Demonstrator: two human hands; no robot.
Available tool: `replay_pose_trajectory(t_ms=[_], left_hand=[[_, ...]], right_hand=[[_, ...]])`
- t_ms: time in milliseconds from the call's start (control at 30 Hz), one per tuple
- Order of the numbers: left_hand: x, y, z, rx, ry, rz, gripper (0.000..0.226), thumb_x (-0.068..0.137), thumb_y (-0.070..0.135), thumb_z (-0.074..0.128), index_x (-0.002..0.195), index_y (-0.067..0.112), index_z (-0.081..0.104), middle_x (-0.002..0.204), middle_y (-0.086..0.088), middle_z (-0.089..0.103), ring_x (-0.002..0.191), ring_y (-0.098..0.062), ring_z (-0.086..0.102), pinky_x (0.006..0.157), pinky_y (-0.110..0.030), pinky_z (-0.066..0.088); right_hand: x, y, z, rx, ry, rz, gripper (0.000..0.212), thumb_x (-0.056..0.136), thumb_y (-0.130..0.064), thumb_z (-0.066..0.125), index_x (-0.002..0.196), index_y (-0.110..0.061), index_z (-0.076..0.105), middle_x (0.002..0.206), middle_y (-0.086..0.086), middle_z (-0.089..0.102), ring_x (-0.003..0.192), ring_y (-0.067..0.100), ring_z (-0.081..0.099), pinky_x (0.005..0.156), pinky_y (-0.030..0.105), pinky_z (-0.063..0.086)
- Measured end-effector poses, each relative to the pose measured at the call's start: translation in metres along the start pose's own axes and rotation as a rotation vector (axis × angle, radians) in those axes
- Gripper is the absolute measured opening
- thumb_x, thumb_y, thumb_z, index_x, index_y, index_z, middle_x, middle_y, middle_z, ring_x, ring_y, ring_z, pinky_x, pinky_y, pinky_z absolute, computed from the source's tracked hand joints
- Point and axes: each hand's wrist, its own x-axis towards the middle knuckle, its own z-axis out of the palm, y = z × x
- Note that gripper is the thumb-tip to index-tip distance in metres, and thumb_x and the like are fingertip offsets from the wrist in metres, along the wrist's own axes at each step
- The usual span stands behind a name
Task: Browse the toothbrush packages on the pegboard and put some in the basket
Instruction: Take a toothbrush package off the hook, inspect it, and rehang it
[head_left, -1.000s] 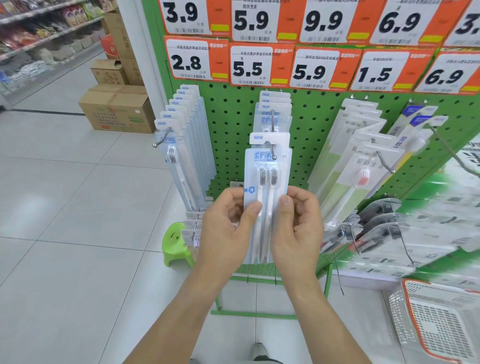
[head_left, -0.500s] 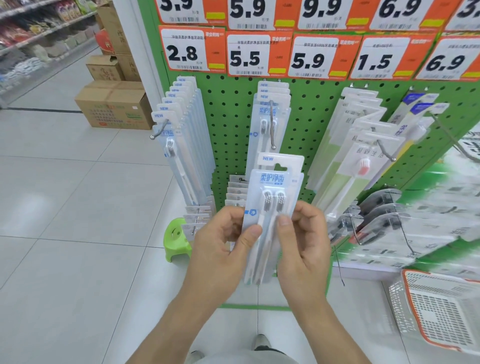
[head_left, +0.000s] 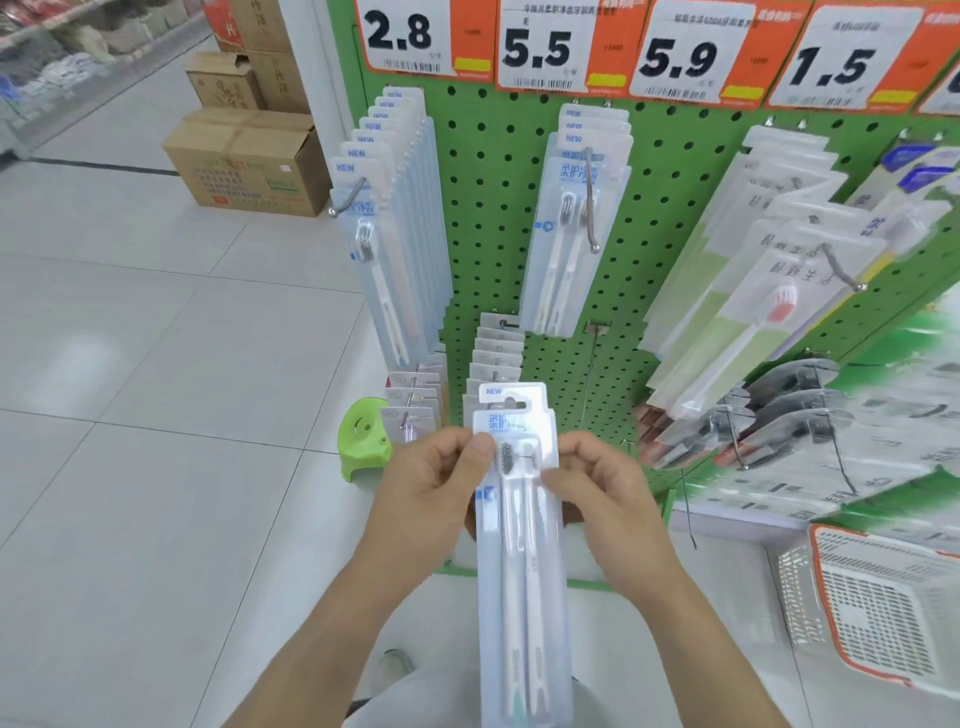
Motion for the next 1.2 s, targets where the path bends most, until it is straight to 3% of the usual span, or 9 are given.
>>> replay_pose_trajectory(t_ms=[67,200,400,533,633,733,867,967,1200], left_hand=[[-0.002,-0.004,0.001,-0.001,-0.055,-0.052,0.035,0.1,0.024,0.052,0.095,-0.008,0.067,0.08,-0.034,0.066,0.055,-0.029,0.06,0.049,-0.028,0.053],[-0.001,-0.007,0.003,-0.044,-0.064,-0.122,0.033,0.102,0.018,0.053,0.09,-0.01,0.066,0.077,-0.032,0.064,0.057,-0.024,0.057,0.049,-0.025,0.051],[0.013,-0.005,0.002,-0.021,-0.007,-0.049,0.034,0.089,0.04,0.065,0.093,0.008,0.076,0.086,-0.026,0.07,0.067,-0.021,0.059,0.061,-0.033,0.049],[0.02,-0.005,0.001,-0.043,-0.056,-0.075,0.018,0.096,0.019,0.065,0.104,0.007,0.075,0.088,-0.016,0.077,0.071,-0.018,0.071,0.061,-0.028,0.054],[0.025,-0.001,-0.001,-0.043,-0.08,-0.061,0.016,0.096,0.01,0.064,0.11,0.006,0.072,0.097,-0.011,0.078,0.086,-0.02,0.074,0.074,-0.026,0.057],[0.029,0.005,-0.002,-0.061,-0.047,-0.092,0.01,0.093,0.011,0.07,0.1,0.004,0.073,0.092,-0.018,0.077,0.081,-0.024,0.072,0.081,-0.042,0.058],[0.032,0.009,-0.004,-0.047,0.01,-0.082,0.014,0.09,0.019,0.074,0.094,0.007,0.076,0.082,-0.012,0.078,0.072,-0.021,0.073,0.073,-0.036,0.059],[0.031,0.005,-0.005,-0.039,0.027,-0.051,0.013,0.09,0.022,0.073,0.097,0.013,0.077,0.085,-0.007,0.079,0.078,-0.022,0.075,0.076,-0.038,0.06],[0.025,-0.006,-0.008,0.0,-0.02,0.008,0.018,0.097,0.011,0.063,0.112,0.013,0.072,0.096,0.0,0.079,0.089,-0.016,0.076,0.079,-0.028,0.058]], right_hand=[[0.002,-0.002,0.003,0.023,0.048,-0.023,0.019,0.087,-0.03,0.069,0.083,-0.012,0.068,0.07,0.007,0.063,0.066,0.018,0.053,0.061,0.029,0.043],[0.011,-0.006,0.006,-0.133,0.126,-0.034,0.05,0.088,-0.043,0.067,0.068,0.0,0.051,0.057,0.0,0.032,0.054,0.014,0.024,0.049,0.027,0.022],[0.018,-0.013,0.0,-0.2,-0.009,0.01,0.035,0.085,-0.035,0.066,0.053,-0.022,0.061,0.042,-0.008,0.042,0.037,0.01,0.036,0.042,0.018,0.035],[0.023,-0.018,-0.005,-0.236,-0.078,0.038,0.03,0.085,-0.036,0.067,0.09,-0.007,0.069,0.044,-0.006,0.055,0.037,0.011,0.05,0.044,0.028,0.047],[0.027,-0.023,-0.01,-0.293,-0.126,0.03,0.034,0.087,-0.035,0.069,0.116,-0.018,0.062,0.049,0.001,0.061,0.039,0.022,0.057,0.044,0.035,0.052],[0.03,-0.024,-0.011,-0.313,-0.165,0.016,0.024,0.094,-0.029,0.067,0.114,-0.017,0.06,0.05,0.004,0.062,0.038,0.027,0.056,0.043,0.037,0.05],[0.03,-0.021,-0.004,-0.242,-0.15,-0.031,0.025,0.096,-0.03,0.061,0.117,-0.015,0.06,0.044,0.0,0.054,0.035,0.019,0.048,0.04,0.029,0.045],[0.026,-0.013,0.001,-0.234,-0.094,-0.081,0.027,0.097,-0.031,0.057,0.121,-0.02,0.062,0.041,-0.009,0.035,0.036,0.008,0.028,0.04,0.017,0.029],[0.02,0.004,0.002,-0.271,-0.017,-0.085,0.021,0.096,-0.04,0.056,0.115,-0.036,0.064,0.049,0.012,0.042,0.047,0.018,0.027,0.046,0.033,0.021]])
